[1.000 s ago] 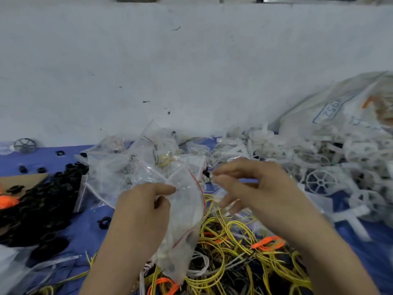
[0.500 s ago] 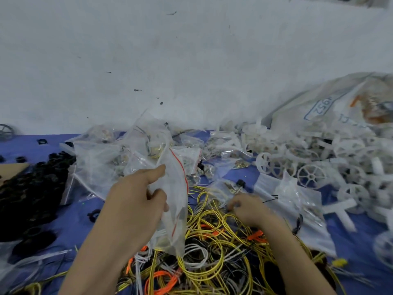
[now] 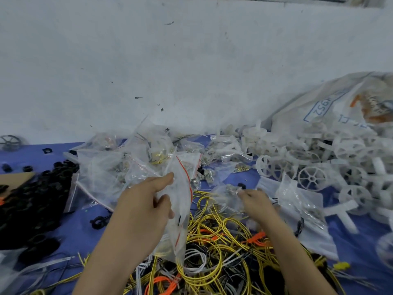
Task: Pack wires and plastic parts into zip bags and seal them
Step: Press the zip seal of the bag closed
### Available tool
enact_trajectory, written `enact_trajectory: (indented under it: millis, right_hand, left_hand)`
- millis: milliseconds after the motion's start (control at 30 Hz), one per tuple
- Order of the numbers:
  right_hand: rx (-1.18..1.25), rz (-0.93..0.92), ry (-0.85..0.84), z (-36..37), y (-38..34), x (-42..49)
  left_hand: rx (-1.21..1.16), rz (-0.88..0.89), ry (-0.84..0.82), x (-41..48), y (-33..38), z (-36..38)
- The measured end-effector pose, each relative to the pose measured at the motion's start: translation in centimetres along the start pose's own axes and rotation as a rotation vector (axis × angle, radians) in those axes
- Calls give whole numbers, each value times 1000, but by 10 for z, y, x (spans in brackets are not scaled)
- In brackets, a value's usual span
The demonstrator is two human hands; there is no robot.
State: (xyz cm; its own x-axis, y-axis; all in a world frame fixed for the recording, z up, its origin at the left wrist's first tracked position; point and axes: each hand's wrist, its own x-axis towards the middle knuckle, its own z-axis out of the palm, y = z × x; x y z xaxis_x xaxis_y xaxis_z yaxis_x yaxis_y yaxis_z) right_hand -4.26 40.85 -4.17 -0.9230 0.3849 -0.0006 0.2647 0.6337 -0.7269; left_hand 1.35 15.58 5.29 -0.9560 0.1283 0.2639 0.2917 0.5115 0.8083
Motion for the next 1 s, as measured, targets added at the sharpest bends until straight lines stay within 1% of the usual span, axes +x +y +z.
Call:
enact_trajectory:
  millis: [100,167,267,333,367,433,500,533,600,633,700,733,767,833,900,967,1000]
  right_hand:
    - [303,-66,134,-19,-19,-7]
    - [512,-236,247,-30,-30,-15]
    - [672,-473,463,-47,-50,-34]
    - [809,-535,565,-57,-63,-46]
    - [937,-545,569,-62,-70,-53]
    - [1195,-575,497,-72,-86,-69]
    - [1306,-598,413,-78,-103,-89]
    - [1355,-612,346,-79,-110,-98]
    - [1458,-631,130,-74,-122,-114]
    - [1507,-608,-5,-70,-126,-118]
    - [1619,-478,-280,-59,-129,-119]
    - [1681,-385,-393,-55,-128,-116]
    - [1725,-296,-468,-53,-126,-113]
    - [1738,-190,-503,-52,-123,-107]
    - [1668,-177,-498,-50,-119,-103]
    - [1512,-187,-490,-48,-116,-101]
    - [1390,-188,-458,-46,-116,-101]
  left_hand:
    - [26,19,13,-1,2,3]
    - [14,36,14,-2,5,5]
    - [-11,53,-3,-2,7,10]
    - [-20,45,-19,-3,9,13]
    - [-21,54,-34,-4,10,14]
    - [-9,77,-53,-6,13,17]
    - [-13,89,-68,-7,17,18]
    - [-25,97,-79,-9,19,18]
    - [-74,102,-136,-12,26,20]
    - [-124,115,-146,-14,29,20]
    - [-193,94,-116,-17,32,18]
    - [-165,102,-112,-17,30,18]
    - [-118,128,-107,-15,26,19]
    - [-100,130,-69,-9,20,18]
    - [-162,132,-38,-6,21,16]
    - [-185,165,-15,-7,24,15]
    - [-173,177,0,-8,25,15]
